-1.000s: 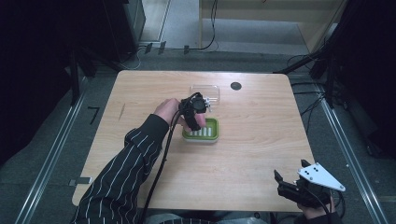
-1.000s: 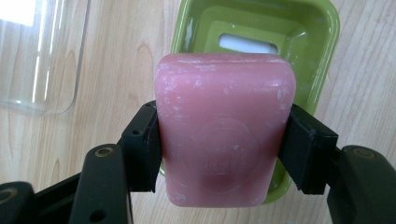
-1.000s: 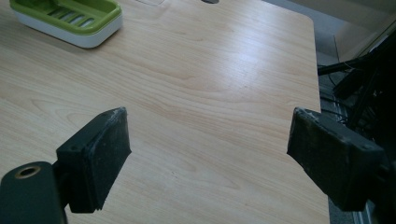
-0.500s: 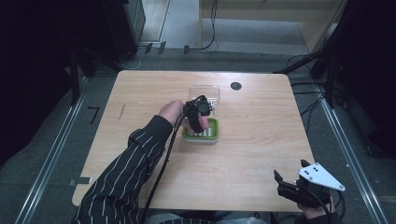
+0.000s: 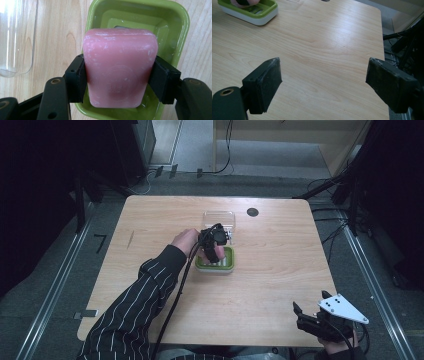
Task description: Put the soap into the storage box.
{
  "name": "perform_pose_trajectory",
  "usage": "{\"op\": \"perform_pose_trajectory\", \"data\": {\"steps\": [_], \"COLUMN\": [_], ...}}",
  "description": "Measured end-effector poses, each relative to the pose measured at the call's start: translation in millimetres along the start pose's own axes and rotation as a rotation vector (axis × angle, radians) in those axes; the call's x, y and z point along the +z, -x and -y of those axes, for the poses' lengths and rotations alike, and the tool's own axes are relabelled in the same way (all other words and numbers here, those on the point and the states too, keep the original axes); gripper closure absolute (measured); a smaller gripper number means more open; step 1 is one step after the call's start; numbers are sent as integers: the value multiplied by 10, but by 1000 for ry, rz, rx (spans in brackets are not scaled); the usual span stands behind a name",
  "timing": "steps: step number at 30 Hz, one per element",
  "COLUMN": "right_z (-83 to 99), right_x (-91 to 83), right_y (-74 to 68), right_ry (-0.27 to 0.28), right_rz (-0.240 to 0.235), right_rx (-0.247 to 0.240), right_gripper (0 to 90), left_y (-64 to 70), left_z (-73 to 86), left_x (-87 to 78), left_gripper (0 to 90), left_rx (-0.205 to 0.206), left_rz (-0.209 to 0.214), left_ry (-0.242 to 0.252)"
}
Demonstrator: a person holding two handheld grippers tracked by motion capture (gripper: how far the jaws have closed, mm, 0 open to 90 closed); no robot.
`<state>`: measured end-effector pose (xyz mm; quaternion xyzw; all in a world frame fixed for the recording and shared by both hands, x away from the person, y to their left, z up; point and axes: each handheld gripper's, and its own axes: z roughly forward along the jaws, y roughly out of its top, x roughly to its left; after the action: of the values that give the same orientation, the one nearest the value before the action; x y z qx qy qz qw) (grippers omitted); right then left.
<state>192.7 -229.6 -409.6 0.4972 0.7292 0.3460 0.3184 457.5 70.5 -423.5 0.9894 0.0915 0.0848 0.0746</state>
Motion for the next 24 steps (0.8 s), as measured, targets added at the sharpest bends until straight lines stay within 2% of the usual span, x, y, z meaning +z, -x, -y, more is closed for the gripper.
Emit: {"op": "perform_pose_trajectory", "data": {"steps": [18,24], "right_z": [2,2], "right_x": [-3,-4], "right_y": [9,8], "right_ry": [1,1], "right_rz": [3,5], "right_rx": [2,2], "right_gripper": [134,134], "left_y": [-1,7], "left_z": [-15,-11], "left_x": [91,116], "left_gripper": [389,389], "left_rx": [19,40], "left_rz": [-3,1], "left_ry": [-3,-15]}}
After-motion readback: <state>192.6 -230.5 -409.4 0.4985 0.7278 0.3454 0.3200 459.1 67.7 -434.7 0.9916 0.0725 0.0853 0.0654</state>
